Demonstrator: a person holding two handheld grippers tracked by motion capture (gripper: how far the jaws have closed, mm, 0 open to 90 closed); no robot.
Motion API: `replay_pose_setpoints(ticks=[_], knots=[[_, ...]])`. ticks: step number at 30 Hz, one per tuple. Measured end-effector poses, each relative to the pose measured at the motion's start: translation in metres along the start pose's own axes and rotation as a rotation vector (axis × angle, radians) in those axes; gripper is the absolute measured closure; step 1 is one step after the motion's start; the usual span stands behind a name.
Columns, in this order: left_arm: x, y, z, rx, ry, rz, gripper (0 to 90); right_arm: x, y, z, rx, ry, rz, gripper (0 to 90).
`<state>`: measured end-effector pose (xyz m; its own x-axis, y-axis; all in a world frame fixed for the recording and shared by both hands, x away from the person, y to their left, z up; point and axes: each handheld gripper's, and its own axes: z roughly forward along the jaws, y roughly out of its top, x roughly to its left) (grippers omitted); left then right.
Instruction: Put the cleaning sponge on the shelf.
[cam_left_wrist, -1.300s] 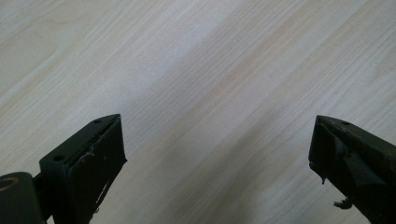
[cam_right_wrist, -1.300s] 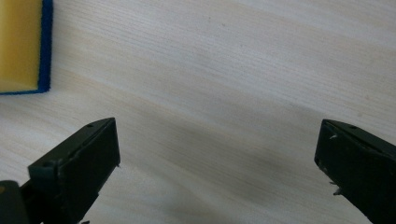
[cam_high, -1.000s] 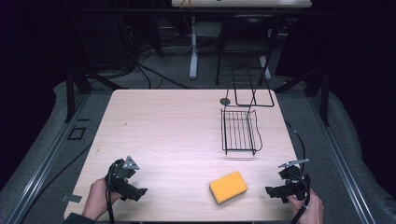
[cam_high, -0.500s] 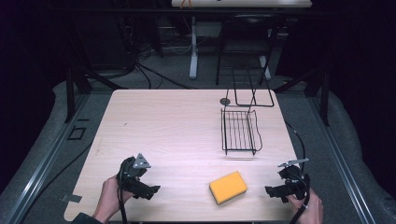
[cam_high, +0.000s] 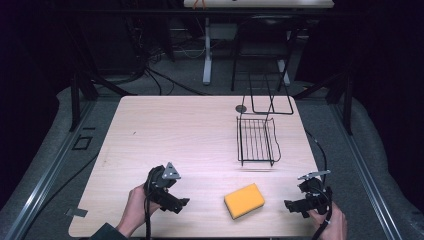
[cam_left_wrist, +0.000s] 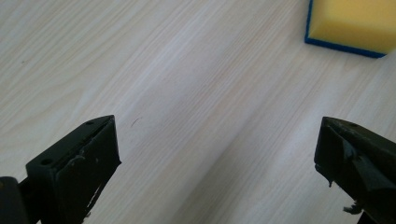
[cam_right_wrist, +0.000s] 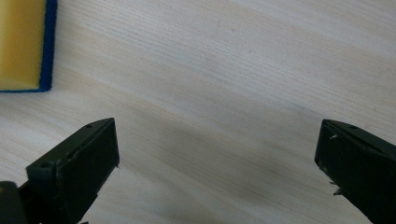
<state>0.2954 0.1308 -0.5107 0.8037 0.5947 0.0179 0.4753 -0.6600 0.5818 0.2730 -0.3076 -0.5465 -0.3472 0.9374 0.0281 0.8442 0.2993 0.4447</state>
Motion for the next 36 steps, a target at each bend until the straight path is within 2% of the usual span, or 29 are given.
replay_pose_setpoints(ticks=[10, 16, 21, 25, 29, 36], knots=[[-0.018, 0.018, 0.012, 0.010, -0.049, 0.022, 0.1, 0.000, 0.000, 0.000, 0.001, 0.004, 0.001, 0.0], [-0.033, 0.029, 0.023, 0.014, -0.079, 0.043, 0.1, 0.000, 0.000, 0.000, 0.001, 0.003, -0.005, 0.0], [-0.048, 0.040, 0.035, 0.015, -0.097, 0.081, 0.1, 0.000, 0.000, 0.000, 0.001, 0.002, -0.004, 0.0], [-0.060, 0.048, 0.046, 0.051, -0.120, 0.127, 0.1, 0.000, 0.000, 0.000, 0.004, 0.003, -0.007, 0.0], [-0.069, 0.056, 0.055, 0.087, -0.141, 0.146, 0.1, 0.000, 0.000, 0.001, 0.011, 0.007, -0.011, 0.0], [-0.082, 0.069, 0.068, 0.118, -0.151, 0.164, 0.1, 0.002, 0.000, 0.000, 0.014, 0.009, -0.013, 0.0]])
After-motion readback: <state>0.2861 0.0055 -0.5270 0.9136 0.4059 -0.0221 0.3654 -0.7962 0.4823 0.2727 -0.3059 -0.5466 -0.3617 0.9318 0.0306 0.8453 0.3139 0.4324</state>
